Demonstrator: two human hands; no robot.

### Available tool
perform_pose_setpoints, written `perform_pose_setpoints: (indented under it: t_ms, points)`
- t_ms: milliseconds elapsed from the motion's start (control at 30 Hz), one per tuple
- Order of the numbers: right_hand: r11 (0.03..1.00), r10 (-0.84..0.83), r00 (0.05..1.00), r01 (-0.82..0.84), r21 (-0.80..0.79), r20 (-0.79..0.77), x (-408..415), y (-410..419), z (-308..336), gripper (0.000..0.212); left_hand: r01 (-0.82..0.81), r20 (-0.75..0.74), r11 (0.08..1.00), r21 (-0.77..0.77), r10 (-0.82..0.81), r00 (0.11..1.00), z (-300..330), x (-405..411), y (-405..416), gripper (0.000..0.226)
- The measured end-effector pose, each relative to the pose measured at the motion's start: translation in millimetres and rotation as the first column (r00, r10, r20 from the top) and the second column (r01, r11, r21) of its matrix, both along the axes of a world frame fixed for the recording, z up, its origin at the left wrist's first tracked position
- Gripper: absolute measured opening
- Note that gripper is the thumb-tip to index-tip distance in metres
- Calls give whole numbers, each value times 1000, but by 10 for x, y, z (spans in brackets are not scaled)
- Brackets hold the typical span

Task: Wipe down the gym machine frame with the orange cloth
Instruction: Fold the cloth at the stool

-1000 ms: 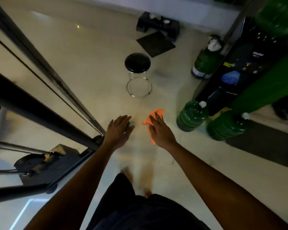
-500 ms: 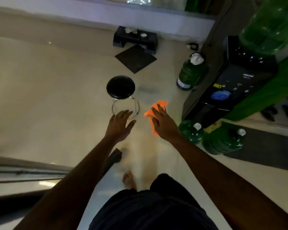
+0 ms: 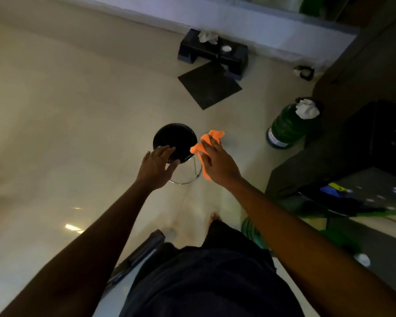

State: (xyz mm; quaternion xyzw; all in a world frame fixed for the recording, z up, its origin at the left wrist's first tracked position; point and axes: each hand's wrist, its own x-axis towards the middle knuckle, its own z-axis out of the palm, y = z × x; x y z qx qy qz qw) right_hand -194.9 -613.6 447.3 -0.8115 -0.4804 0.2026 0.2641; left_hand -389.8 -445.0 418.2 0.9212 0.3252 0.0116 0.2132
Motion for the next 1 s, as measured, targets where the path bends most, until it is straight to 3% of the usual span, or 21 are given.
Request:
perform_pose_setpoints:
  t_ms: [200,333,500,633,767,867,1000]
  points:
    - [1000,4,999,-5,-23,-42,675,786,-86,52,-38,-2,999,1,38,999,189,694,767,69]
    - [994,-95,995,93,-57,-26,972,1180,-235,52,86,-34,996,1,-86,996,99,1222,1402,62]
    - [940,-334,941,329,-89,-47,1203,1588,-481,52,385,-68,922,-38,-387,919,-152,2051,2223,70]
    - [787,-611,791,609,-103,9,1057,1935,-709,71,673,-131,738,-52,-673,728,-334,2598,2769,61]
    - [523,-852,523,850,-57,-8,592,2311,-616,53,865,-109,501,-21,-861,497,-294,2966,3226,62]
    - [360,-933,359,930,-78,-26,208,2634,-474,55,943,-104,333,-18,-939,329,-206,3165,3436,69]
    - [258,-966,258,963,-75,-8,-182,2962,-426,62,982,-90,185,-39,-979,181,-133,3236,3498,66]
